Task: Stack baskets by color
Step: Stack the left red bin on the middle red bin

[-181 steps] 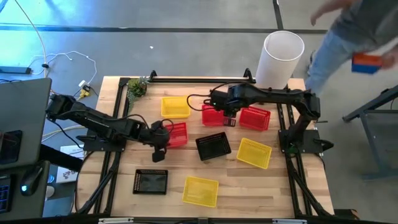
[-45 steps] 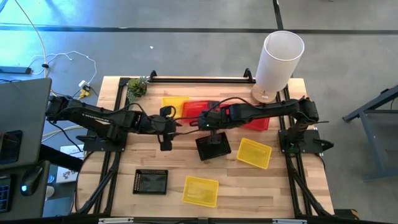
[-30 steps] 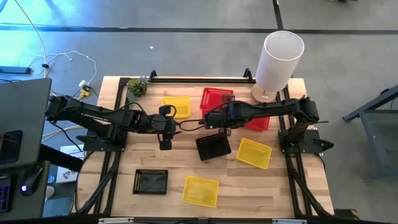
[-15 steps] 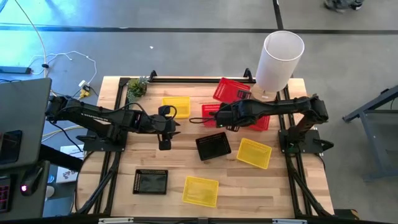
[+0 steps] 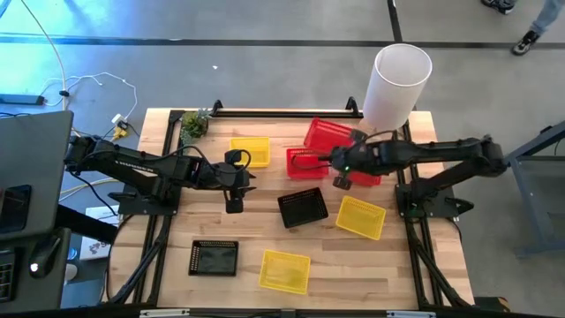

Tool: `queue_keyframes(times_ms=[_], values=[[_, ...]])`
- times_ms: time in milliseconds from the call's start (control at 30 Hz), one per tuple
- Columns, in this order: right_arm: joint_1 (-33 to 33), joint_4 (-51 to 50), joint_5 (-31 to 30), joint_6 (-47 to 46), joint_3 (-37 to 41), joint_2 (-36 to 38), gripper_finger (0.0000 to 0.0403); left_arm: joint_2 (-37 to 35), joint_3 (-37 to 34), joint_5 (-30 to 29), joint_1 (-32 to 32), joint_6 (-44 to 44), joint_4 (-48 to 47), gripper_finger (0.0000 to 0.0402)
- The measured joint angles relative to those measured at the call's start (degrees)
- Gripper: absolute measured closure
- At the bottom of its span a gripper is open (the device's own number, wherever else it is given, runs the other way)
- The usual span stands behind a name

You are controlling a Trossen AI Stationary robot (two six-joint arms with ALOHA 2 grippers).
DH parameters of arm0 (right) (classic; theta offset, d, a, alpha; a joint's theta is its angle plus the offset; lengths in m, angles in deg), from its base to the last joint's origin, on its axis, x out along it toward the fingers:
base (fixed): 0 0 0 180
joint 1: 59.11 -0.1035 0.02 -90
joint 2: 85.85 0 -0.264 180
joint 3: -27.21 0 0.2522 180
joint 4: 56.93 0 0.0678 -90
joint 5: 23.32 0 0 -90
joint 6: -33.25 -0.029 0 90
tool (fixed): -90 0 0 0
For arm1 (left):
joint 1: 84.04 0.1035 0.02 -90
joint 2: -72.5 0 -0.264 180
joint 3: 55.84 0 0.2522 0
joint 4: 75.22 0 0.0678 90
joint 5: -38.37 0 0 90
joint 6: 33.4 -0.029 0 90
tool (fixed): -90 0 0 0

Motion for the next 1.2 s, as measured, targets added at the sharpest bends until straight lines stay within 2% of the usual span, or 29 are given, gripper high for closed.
queue_keyframes(times_ms=[167,300,633,800,1067,1200], values=[[4.2,12.8,14.4,10.1,6.6,3.4,0.0403,0.0,0.0,0.0,0.0,0.5,0.0,0.0268],[6.6,19.1,21.5,16.7,11.1,3.5,0.0403,0.0,0.0,0.0,0.0,0.5,0.0,0.0268],[8.8,25.8,27.0,21.4,14.9,3.0,0.0403,0.0,0.0,0.0,0.0,0.5,0.0,0.0268],[8.8,26.9,26.9,21.8,14.9,0.9,0.0403,0.0,0.0,0.0,0.0,0.4,0.1,0.0268],[8.8,29.6,22.7,21.7,14.9,-4.6,0.0403,0.0,0.0,0.3,0.0,0.5,0.0,0.0268],[8.8,29.7,22.6,21.6,14.9,-5.9,0.0403,0.0,0.0,0.3,0.0,0.5,-0.1,0.0268]])
